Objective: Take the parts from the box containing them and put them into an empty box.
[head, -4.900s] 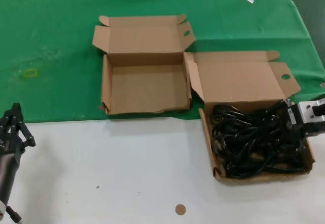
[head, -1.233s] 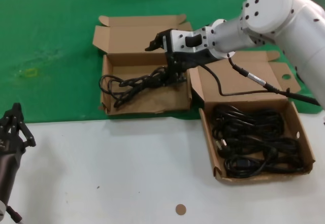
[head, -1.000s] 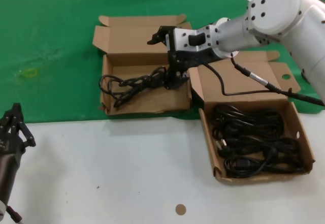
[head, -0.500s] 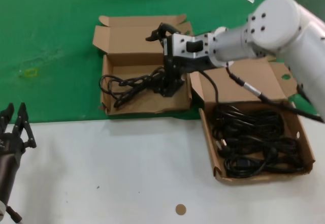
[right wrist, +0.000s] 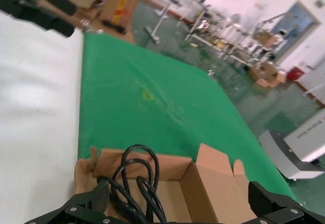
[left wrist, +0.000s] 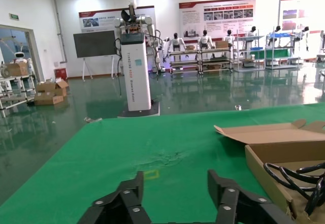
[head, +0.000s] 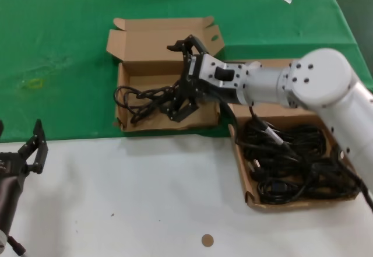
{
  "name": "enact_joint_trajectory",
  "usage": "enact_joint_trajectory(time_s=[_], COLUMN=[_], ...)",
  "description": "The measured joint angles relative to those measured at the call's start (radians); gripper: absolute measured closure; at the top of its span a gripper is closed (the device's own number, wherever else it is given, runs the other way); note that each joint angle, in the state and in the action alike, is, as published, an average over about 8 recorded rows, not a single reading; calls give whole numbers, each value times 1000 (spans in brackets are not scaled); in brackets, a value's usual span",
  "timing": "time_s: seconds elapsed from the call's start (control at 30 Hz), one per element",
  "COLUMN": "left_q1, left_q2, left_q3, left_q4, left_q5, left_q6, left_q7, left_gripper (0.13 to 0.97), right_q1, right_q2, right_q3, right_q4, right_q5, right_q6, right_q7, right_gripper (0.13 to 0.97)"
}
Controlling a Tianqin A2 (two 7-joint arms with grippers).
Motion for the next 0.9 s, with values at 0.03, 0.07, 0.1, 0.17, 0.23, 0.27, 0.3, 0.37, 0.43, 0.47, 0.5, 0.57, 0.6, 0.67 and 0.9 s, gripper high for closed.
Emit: enact_joint_trajectory(time_s=[0.03, 0.07, 0.1, 0.17, 0.23, 0.27, 0.3, 0.37, 0.43, 0.47, 0.5, 0.57, 0.6, 0.67, 0.9], left_q1=[0, 0, 0, 0, 0, 0, 0, 0, 0, 0, 0, 0, 0, 0, 0], left_q2=[0, 0, 0, 0, 0, 0, 0, 0, 0, 0, 0, 0, 0, 0, 0], left_q3=[0, 0, 0, 0, 0, 0, 0, 0, 0, 0, 0, 0, 0, 0, 0], left_q4=[0, 0, 0, 0, 0, 0, 0, 0, 0, 0, 0, 0, 0, 0, 0], left_q5=[0, 0, 0, 0, 0, 0, 0, 0, 0, 0, 0, 0, 0, 0, 0], left_q6=[0, 0, 0, 0, 0, 0, 0, 0, 0, 0, 0, 0, 0, 0, 0], left_q7=[0, 0, 0, 0, 0, 0, 0, 0, 0, 0, 0, 1, 1, 1, 0], left_gripper=[693, 669, 645, 598, 598, 598, 598, 542, 487, 460, 432, 377, 377, 339, 225], right_q1=[-16, -33, -49, -82, -114, -131, -147, -180, -212, -229, -244, -277, -293, -326, -440], right_q2=[1, 1, 2, 3, 5, 6, 6, 8, 9, 10, 10, 12, 12, 14, 19], right_q3=[8, 16, 24, 41, 57, 65, 73, 89, 105, 114, 121, 138, 146, 162, 219], right_q4=[11, 23, 34, 57, 79, 90, 101, 124, 146, 157, 168, 191, 202, 225, 303], right_q5=[8, 15, 23, 38, 53, 61, 68, 84, 99, 106, 114, 129, 137, 152, 205], right_q6=[13, 26, 38, 64, 90, 102, 115, 141, 166, 179, 191, 217, 229, 255, 345], right_q7=[2, 5, 7, 12, 16, 19, 21, 25, 30, 32, 35, 39, 41, 46, 62], right_gripper=[134, 129, 129, 129, 129, 129, 129, 129, 129, 129, 129, 129, 129, 129, 129])
